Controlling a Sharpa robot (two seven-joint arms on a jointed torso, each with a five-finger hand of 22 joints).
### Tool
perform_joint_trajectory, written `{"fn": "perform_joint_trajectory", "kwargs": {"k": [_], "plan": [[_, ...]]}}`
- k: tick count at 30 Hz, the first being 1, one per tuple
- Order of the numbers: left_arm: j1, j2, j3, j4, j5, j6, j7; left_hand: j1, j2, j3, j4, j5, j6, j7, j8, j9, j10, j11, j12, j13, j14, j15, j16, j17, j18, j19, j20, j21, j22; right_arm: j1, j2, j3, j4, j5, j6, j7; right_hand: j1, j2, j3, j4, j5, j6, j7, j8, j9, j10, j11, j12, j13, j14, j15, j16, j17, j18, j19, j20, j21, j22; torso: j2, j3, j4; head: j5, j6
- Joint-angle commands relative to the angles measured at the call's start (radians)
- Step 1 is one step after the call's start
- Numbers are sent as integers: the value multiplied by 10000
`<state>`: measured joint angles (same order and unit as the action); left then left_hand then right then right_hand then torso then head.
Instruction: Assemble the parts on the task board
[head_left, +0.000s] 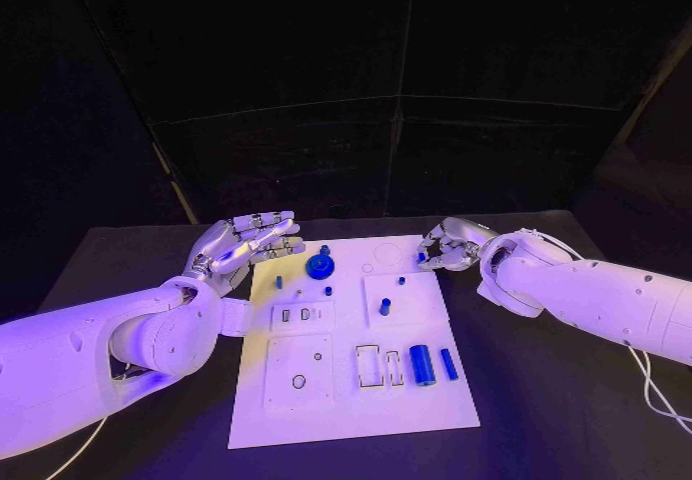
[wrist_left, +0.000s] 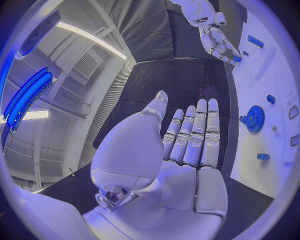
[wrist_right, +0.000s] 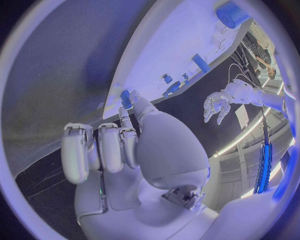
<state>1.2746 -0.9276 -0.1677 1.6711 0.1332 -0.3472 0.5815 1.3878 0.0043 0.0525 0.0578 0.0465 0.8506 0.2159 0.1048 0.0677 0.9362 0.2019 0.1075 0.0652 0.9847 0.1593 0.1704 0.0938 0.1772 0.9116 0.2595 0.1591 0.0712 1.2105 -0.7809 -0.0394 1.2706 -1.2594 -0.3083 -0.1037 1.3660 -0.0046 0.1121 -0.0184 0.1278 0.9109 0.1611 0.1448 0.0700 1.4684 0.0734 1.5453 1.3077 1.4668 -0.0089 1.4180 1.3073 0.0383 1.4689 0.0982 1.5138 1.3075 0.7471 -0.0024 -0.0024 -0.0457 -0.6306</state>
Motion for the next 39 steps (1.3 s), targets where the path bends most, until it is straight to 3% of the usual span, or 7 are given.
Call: {"fn": "perform_joint_trajectory", "kwargs": {"k": [1,6,24,32,39], "plan": [[11,-6,8,18,-23,140,26,-27,95,5,-51,-1,31,428,-63,-12,-28,45,-44,-12,-16,18,-31,-15,9,9,43,-29,-16,15,29,5,-21,13,160,-31,17,-2,19,-34,-40,47,15,-20,-10,851,7,58,2401,571,31,66,308,-95,397,21,53,1267,-1,-1,-2,-3,-4],[11,-5,8,19,-23,142,26,-27,95,5,-51,-1,31,428,-63,-12,-28,45,-44,-12,-16,18,-31,-15,9,9,43,-29,-16,15,81,5,-94,13,224,-30,5,10,27,-35,-41,116,14,-11,-5,858,7,65,2409,571,31,66,307,-94,393,22,51,1260,-1,3,-12,56,11],[12,-18,8,15,-23,150,20,-19,95,7,-74,-1,27,433,-74,-13,-36,48,-58,-13,-15,17,-43,-18,13,26,44,-36,-17,11,176,5,-190,13,226,-35,-72,130,106,-13,-14,590,-68,76,21,891,-56,99,2453,571,-12,63,306,-93,390,-5,52,1263,1,9,-10,65,-26],[12,-24,8,17,-23,148,24,-19,95,7,-74,-1,27,433,-74,-13,-36,48,-58,-13,-15,17,-43,-18,13,26,44,-36,-17,9,163,5,-196,12,-231,-20,22,400,344,-53,55,1102,-260,199,65,922,-219,132,2494,573,-141,60,309,-92,390,-108,52,1267,-3,13,-7,67,-42],[12,-33,8,18,-23,149,26,-19,95,7,-74,-1,27,433,-74,-13,-36,48,-58,-13,-15,17,-43,-18,13,26,44,-36,-17,9,49,7,-77,-11,-699,-12,140,572,584,-145,-71,1259,-330,185,69,927,-293,136,2501,575,-210,56,310,-97,399,-186,58,1285,-6,14,-3,81,-57]]}}
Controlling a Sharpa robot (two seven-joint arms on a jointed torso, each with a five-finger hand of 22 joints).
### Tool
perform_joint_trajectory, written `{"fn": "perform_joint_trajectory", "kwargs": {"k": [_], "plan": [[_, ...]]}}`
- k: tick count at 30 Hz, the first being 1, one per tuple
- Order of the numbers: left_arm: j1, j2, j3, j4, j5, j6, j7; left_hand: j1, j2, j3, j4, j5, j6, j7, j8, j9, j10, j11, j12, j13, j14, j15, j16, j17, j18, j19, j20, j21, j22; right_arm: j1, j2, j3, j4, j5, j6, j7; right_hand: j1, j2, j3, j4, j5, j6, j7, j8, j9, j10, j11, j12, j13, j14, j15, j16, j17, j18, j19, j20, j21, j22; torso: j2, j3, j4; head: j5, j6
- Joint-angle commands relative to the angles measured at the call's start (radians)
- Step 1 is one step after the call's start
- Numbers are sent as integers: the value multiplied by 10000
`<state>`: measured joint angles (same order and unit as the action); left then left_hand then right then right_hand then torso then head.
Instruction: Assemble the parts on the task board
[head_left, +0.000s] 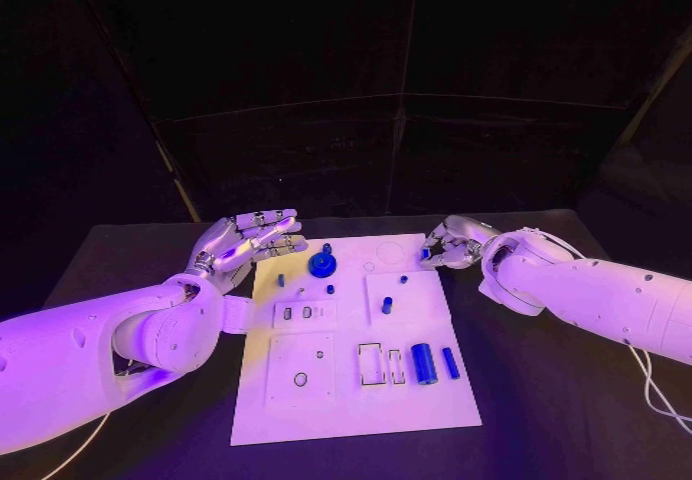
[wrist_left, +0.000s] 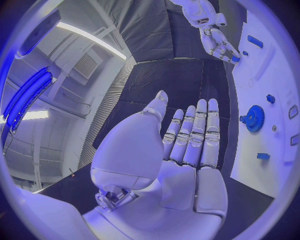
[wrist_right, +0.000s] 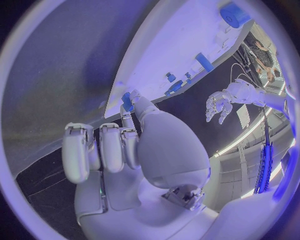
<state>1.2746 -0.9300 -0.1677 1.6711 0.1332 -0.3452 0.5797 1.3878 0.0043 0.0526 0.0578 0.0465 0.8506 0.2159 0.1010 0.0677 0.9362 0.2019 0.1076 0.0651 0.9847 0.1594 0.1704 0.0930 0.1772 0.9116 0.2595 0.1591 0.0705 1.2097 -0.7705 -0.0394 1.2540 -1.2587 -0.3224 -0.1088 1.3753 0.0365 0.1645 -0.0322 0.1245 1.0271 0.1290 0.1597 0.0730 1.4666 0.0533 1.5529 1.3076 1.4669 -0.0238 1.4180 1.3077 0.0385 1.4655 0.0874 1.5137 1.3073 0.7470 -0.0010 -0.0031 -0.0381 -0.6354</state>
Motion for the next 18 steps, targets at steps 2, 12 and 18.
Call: {"fn": "perform_joint_trajectory", "kwargs": {"k": [2,12,18], "plan": [[12,-16,8,16,-23,127,44,-19,95,7,-75,-1,27,433,-35,-13,-36,48,-59,-13,-15,17,-43,-10,12,26,45,-36,-11,19,-138,8,213,-27,-677,46,54,165,76,-16,-37,102,-11,31,38,953,-95,69,2512,575,-64,57,308,-100,435,-81,60,1291,-8,0,0,9,-8],[13,-35,9,-27,-23,126,48,-19,95,7,-75,-1,27,433,-35,-13,-36,48,-59,-13,-15,17,-43,-10,12,26,45,-36,-11,34,-562,18,1562,-125,-993,-214,61,121,130,-68,10,80,-1,-26,21,945,-96,59,2503,576,-74,55,308,-101,438,-99,62,1297,-24,-11,12,6,16],[16,-36,9,-104,-23,127,51,-18,96,7,-77,-1,27,433,-36,-13,-37,48,-60,-13,-14,17,-44,-10,13,27,45,-37,-11,70,-489,23,2633,-379,-1029,-646,53,112,139,-72,12,67,6,-44,15,948,-92,62,2506,577,-73,55,308,-101,437,-101,60,1293,-48,-43,45,89,-53]]}}
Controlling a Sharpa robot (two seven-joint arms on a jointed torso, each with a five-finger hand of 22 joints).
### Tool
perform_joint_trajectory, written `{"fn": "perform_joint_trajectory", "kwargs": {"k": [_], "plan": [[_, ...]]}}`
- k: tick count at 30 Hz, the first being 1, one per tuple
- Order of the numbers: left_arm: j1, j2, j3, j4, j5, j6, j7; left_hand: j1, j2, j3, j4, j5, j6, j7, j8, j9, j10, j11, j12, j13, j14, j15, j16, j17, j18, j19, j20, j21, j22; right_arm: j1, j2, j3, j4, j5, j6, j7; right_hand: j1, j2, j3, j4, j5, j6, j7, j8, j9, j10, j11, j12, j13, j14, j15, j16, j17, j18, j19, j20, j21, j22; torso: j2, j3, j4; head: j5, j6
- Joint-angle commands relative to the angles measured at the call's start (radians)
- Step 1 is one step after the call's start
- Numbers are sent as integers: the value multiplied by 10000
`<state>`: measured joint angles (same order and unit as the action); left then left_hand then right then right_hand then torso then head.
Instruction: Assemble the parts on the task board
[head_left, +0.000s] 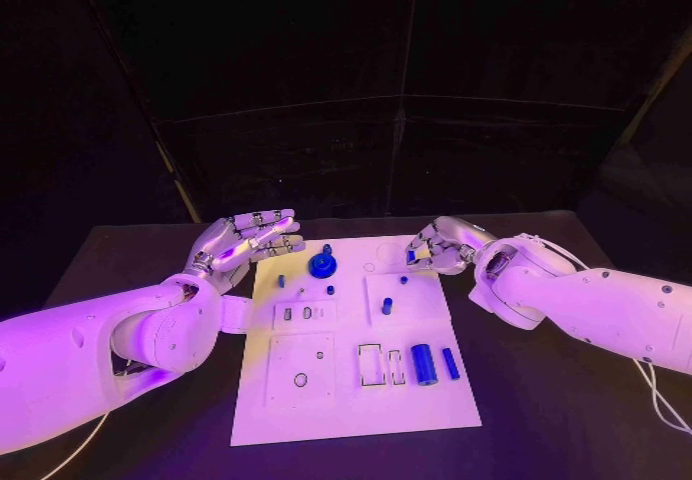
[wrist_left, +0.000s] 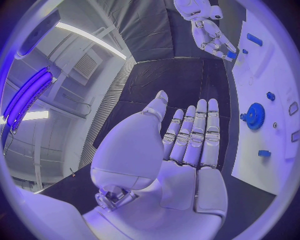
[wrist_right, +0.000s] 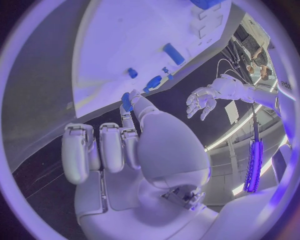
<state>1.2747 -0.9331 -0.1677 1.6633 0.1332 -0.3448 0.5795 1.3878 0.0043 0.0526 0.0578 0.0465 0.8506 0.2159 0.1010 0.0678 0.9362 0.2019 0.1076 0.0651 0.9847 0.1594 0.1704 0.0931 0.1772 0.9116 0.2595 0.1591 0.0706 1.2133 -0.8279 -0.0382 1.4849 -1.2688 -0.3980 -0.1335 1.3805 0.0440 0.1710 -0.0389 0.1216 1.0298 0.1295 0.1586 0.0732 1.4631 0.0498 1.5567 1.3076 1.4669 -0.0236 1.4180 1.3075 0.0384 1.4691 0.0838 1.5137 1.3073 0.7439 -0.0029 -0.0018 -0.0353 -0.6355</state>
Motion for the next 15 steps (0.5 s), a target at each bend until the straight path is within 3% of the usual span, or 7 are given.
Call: {"fn": "perform_joint_trajectory", "kwargs": {"k": [1,4,7,12,15], "plan": [[15,-3,10,-43,-23,123,54,-9,101,12,-103,-2,25,434,-46,-13,-39,49,-73,-12,-9,17,-57,-15,15,44,47,-47,-15,37,140,10,453,-318,-272,-480,-6,35,87,-9,44,28,7,-51,8,977,-53,15,2497,577,-73,53,308,-101,403,-67,62,1298,-21,-31,41,93,-58],[17,17,10,-108,-23,128,54,-9,101,12,-103,-2,25,434,-46,-13,-39,49,-73,-12,-9,17,-57,-15,15,44,47,-47,-15,45,394,11,755,-466,-261,-724,-4,35,102,-17,53,20,11,-65,4,976,-50,15,2497,577,-71,54,309,-102,404,-67,63,1300,-37,-57,62,173,-91],[18,47,10,-177,-22,135,53,-9,101,12,-103,-2,25,434,-46,-13,-39,49,-73,-12,-9,17,-57,-15,15,44,47,-47,-15,47,717,10,879,-590,-217,-933,10,21,131,-47,70,16,14,-86,-1,977,-47,15,2497,578,-69,53,310,-100,400,-68,59,1291,-44,-47,54,259,-138],[23,72,11,-259,-22,135,56,-9,101,12,-103,-2,25,434,-46,-13,-39,49,-73,-12,-9,17,-57,-15,15,44,47,-47,-15,46,1457,4,799,-708,-45,-1297,11,19,133,-50,71,16,14,-87,-1,977,-47,15,2497,578,-69,53,310,-100,400,-68,59,1291,-41,-54,40,396,-177],[34,81,13,-290,-22,137,64,-9,101,12,-103,-2,25,434,-46,-13,-39,49,-73,-12,-9,17,-57,-15,15,44,47,-47,-15,42,1852,1,673,-799,65,-1460,14,7,148,-65,76,11,19,-101,-4,957,-44,-10,2471,578,-68,53,310,-100,400,-67,59,1291,-35,-63,63,426,-198]]}}
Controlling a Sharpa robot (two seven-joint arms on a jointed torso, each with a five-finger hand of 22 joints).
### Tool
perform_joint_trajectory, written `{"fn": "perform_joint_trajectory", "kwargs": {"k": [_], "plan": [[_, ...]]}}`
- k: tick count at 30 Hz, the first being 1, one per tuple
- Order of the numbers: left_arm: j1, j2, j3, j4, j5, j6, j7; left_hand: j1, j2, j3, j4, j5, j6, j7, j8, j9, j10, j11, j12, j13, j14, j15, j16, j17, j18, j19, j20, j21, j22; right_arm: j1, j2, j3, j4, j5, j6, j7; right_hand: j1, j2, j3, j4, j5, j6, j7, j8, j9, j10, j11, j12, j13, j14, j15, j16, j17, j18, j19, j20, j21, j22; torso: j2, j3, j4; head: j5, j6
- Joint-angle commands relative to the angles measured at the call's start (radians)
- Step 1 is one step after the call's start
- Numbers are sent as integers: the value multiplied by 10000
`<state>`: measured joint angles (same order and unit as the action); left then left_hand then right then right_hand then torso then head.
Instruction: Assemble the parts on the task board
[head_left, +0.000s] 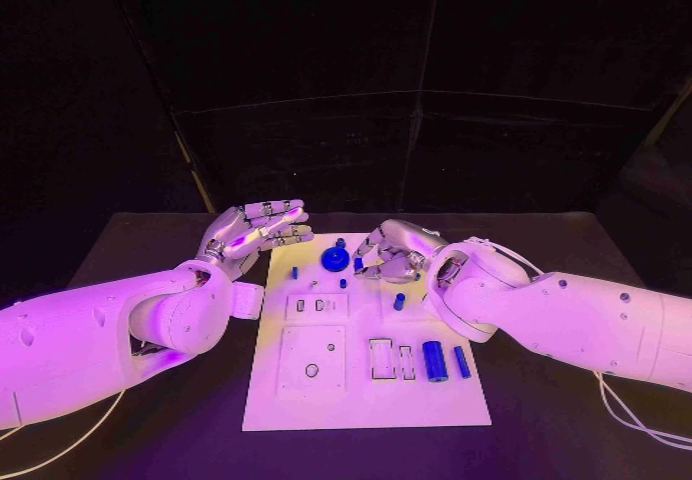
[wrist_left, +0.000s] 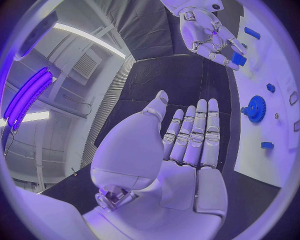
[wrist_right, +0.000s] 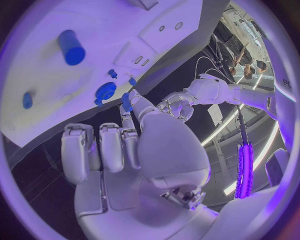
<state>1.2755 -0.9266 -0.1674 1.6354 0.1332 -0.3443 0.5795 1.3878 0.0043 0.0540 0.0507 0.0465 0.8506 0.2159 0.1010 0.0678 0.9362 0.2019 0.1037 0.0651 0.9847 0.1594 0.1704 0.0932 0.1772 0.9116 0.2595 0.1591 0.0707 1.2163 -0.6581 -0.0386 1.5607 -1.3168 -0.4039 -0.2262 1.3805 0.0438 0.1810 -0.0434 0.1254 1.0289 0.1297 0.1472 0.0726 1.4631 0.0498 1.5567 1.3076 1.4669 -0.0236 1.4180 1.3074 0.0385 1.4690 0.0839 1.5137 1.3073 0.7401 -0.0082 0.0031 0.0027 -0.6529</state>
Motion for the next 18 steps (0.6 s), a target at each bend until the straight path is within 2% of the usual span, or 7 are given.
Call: {"fn": "perform_joint_trajectory", "kwargs": {"k": [1,3,4,6,7,12,18], "plan": [[28,17,10,-15,-22,131,65,-9,101,-2,-32,-1,26,434,-47,-13,-40,49,-34,-12,-9,17,-57,-16,15,44,47,-48,-15,12,210,5,-109,-329,141,-552,13,9,49,-21,38,20,17,12,1,957,-45,-10,2471,578,-68,53,311,-101,401,-68,59,1291,2,-9,14,47,-23],[37,21,11,-39,-22,125,67,-9,101,-2,-32,-1,26,434,-47,-13,-40,49,-34,-12,-9,17,-57,-16,15,44,47,-48,-15,9,462,0,-242,-363,235,-620,13,9,49,-21,38,20,17,12,1,957,-45,-10,2471,578,-68,53,311,-101,401,-68,59,1291,4,7,-12,162,-20],[42,26,11,-50,-22,123,68,-9,101,-2,-32,-1,26,434,-47,-13,-40,49,-34,-12,-9,17,-57,-16,15,44,47,-48,-15,7,553,-8,-296,-373,276,-634,13,9,49,-21,38,19,18,11,1,957,-45,-11,2471,578,-68,52,311,-101,401,-68,59,1291,4,1,-5,184,-27],[57,39,11,-72,-22,121,70,-9,101,-2,-32,-1,26,434,-47,-13,-40,49,-34,-12,-9,17,-57,-16,15,44,47,-48,-15,2,734,-117,-393,-414,366,-658,11,5,56,-25,42,15,21,4,-1,954,-42,-15,2467,577,-67,50,307,-101,401,-68,60,1293,3,-3,17,234,-43],[63,45,11,-82,-22,115,71,-9,101,-2,-32,-1,26,434,-47,-13,-40,49,-34,-12,-9,17,-57,-16,15,44,47,-48,-15,-2,841,-177,-452,-435,424,-667,11,5,56,-25,42,15,21,4,-1,954,-42,-15,2467,577,-67,50,307,-101,401,-68,60,1293,5,2,6,267,-43],[83,71,12,-93,118,51,93,-10,105,-2,-43,-1,31,431,-49,-12,-33,47,-36,-10,-4,17,-63,-17,17,52,48,-54,-17,-78,1261,-335,-694,-526,714,-676,-88,-65,76,-22,161,-3,49,-60,-13,950,-19,-21,2462,579,-49,50,310,-101,400,-57,57,1290,13,8,-1,384,-69],[104,67,12,-83,170,27,108,-10,105,-2,-43,-1,31,431,-49,-12,-33,47,-36,-10,-4,17,-63,-17,17,52,48,-54,-17,-244,1526,-391,-851,-693,903,-728,-131,-100,83,-20,199,-3,54,-84,-15,943,-13,-30,2453,579,-43,48,309,-100,397,-52,54,1285,12,10,-4,457,-114]]}}
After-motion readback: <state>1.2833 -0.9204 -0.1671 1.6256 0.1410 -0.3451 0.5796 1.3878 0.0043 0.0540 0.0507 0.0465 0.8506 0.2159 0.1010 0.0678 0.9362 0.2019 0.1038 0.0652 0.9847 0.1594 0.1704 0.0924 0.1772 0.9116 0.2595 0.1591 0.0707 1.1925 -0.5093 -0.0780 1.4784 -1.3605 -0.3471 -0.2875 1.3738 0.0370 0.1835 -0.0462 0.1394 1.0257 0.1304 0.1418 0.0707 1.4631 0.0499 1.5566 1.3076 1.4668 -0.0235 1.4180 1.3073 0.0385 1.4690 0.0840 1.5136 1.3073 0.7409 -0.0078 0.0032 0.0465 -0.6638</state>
